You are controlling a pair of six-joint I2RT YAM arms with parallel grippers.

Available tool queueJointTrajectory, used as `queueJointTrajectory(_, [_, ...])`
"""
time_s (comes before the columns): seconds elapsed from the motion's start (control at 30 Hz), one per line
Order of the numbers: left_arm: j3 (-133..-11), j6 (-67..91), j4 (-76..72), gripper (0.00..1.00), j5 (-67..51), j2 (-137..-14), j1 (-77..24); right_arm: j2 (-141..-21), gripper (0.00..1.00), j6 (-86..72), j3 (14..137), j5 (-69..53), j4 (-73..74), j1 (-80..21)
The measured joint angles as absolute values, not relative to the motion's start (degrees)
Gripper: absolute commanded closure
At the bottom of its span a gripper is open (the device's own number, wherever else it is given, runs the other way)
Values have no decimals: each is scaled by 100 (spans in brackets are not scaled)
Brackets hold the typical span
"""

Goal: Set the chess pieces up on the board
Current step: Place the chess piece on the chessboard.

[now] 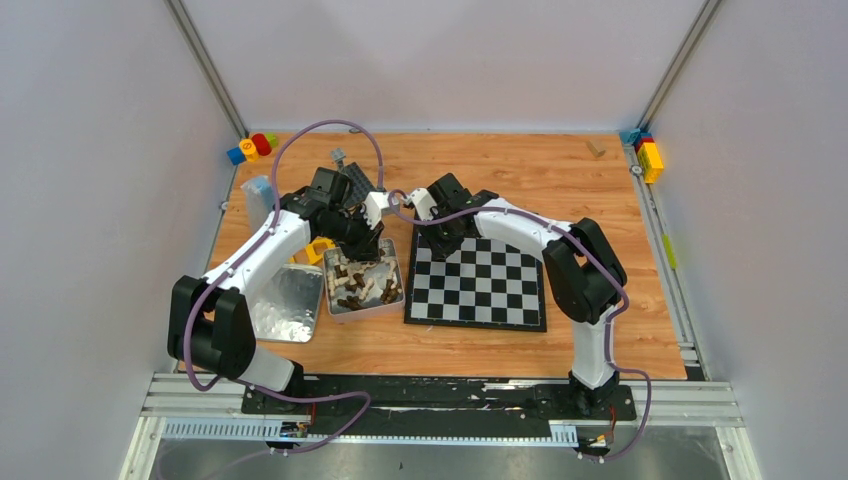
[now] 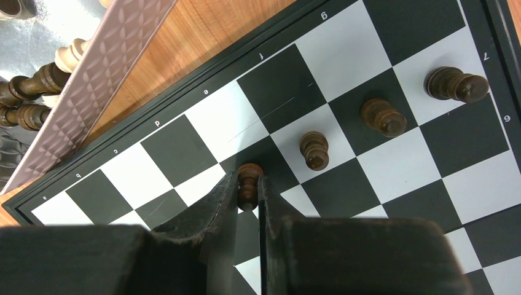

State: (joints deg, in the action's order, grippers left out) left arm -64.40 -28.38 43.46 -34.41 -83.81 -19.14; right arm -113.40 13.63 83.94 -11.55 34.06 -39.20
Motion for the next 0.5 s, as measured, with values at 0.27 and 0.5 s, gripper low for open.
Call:
queueJointTrajectory(0.27, [-6440,-2840,4348,80,-3441,-8381,-1914,-11340,93,1363,8394,-1135,3406,-3922])
queueJointTrajectory(0.5, [-6440,-2840,4351,80,-3441,-8381,-1914,-11340,87,1363,8394,-1076,3406,-3933])
